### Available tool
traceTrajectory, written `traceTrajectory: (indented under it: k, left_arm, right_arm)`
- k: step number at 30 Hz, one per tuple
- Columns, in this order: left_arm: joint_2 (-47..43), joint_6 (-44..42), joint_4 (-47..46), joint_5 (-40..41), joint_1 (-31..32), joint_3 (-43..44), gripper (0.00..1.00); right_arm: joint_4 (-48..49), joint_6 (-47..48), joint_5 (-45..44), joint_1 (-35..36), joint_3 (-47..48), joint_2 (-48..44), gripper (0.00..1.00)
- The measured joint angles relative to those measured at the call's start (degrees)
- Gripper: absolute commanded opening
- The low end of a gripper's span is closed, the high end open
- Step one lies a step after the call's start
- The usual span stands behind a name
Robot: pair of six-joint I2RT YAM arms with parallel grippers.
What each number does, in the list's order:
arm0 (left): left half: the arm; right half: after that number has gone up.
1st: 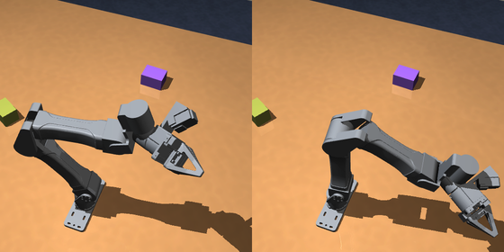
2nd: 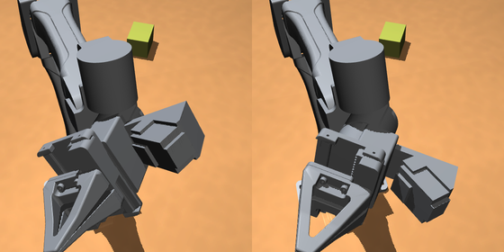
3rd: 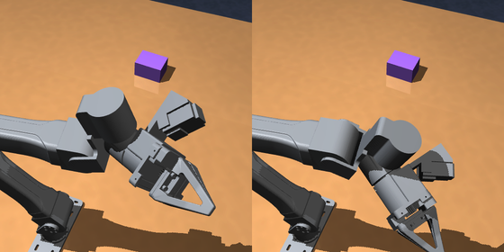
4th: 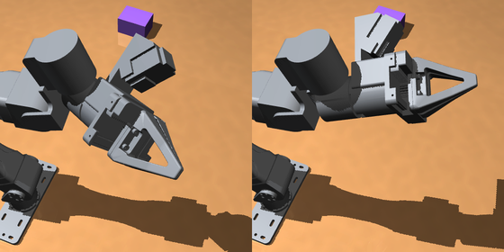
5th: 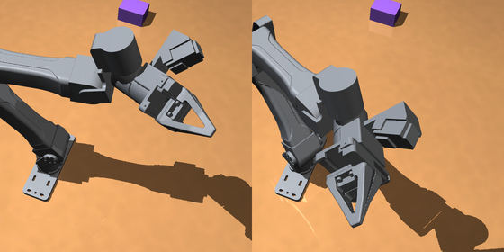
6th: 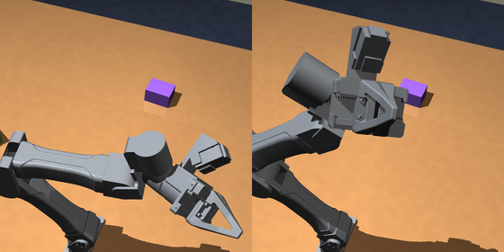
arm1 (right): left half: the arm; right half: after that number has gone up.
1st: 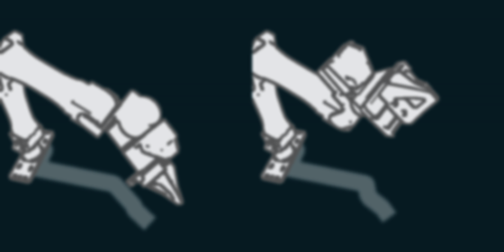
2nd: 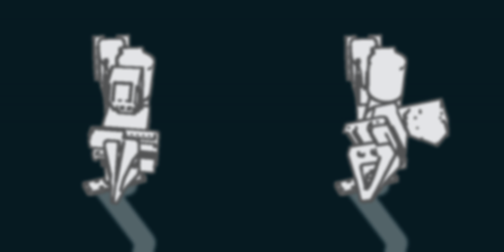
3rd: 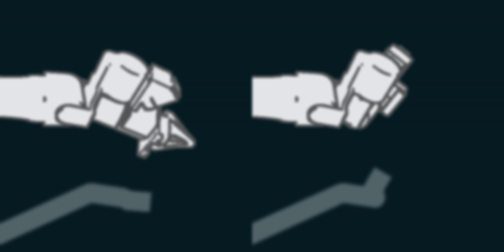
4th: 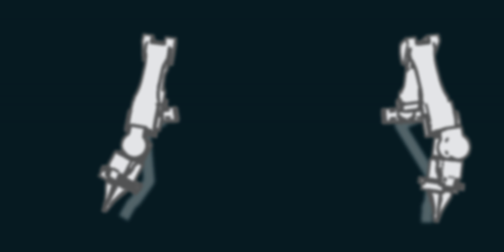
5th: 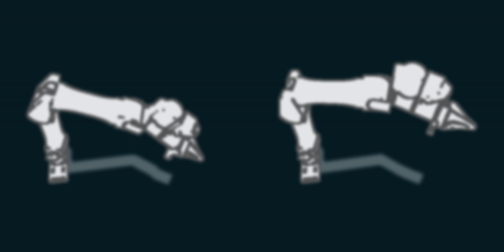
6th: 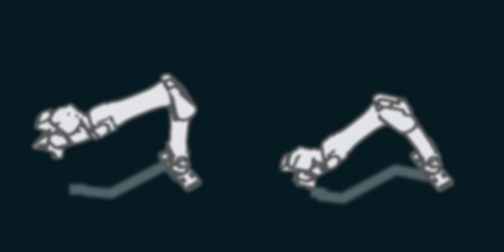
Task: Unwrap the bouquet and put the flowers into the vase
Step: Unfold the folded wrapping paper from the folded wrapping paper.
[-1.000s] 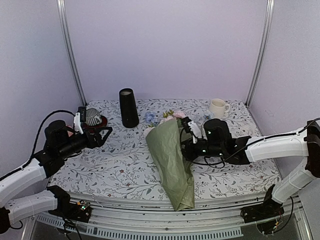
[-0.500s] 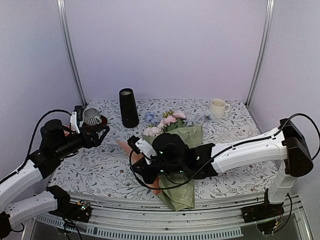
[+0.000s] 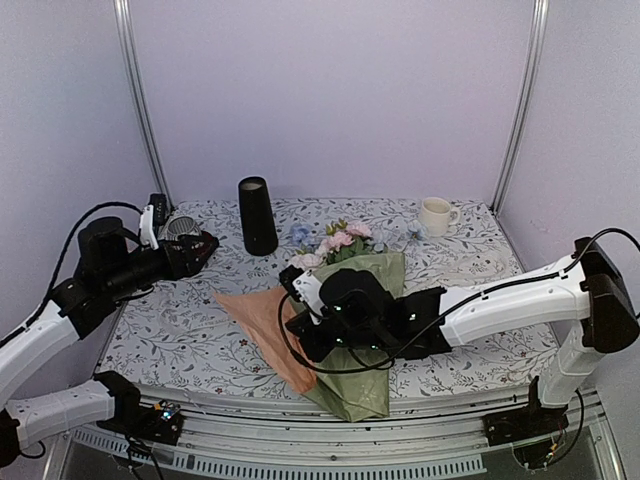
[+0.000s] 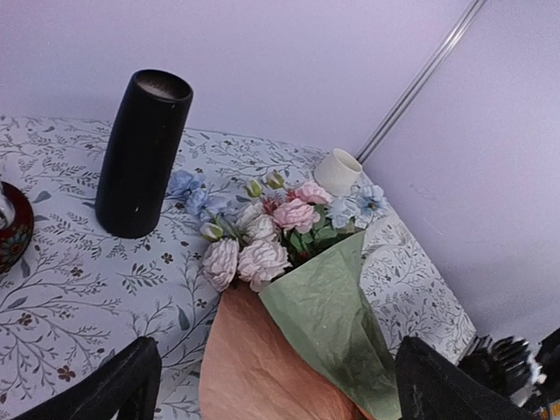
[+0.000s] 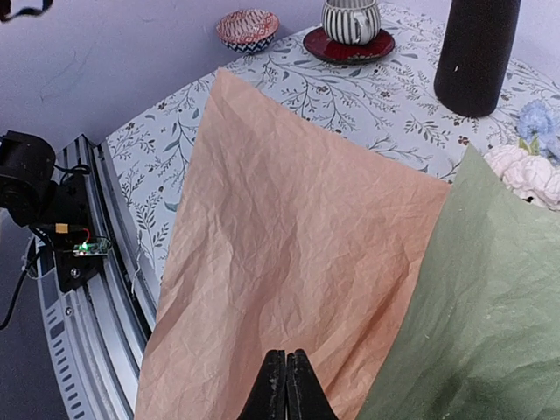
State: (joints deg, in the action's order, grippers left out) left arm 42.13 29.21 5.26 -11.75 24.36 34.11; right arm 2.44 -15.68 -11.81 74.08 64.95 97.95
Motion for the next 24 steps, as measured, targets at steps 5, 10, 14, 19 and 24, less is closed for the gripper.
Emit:
traceTrajectory:
  k: [5, 10, 14, 19, 24]
  left_arm:
    - [6.47, 0.61, -0.59, -4.42, 1.29, 4.85, 0.93]
    - [13.35, 0.72, -1.14, -5.73, 6.03, 6.25, 0.92]
    - [17.05, 0.42, -1.01, -5.53, 8.76, 6.27, 0.92]
    - [17.38, 0.31, -1.14, -5.11, 10.21, 6.25, 0.87]
    - [17.51, 0.13, -1.77, -5.64, 10.47, 6.23, 0.79]
  right_arm:
    - [0.07, -1.55, 2.80, 0.52, 2.78, 7.69, 0.03]
    - [-0.96, -2.95, 4.55, 2.47, 5.35, 15.15, 0.03]
    - [-1.14, -4.09, 5.90, 3.41, 8.11, 19.34, 0.03]
    - [-2.03, -5.14, 6.60, 3.89, 9.88, 22.18, 0.02]
    - [-1.01, -5.33, 4.26, 4.02, 7.23, 19.32, 0.02]
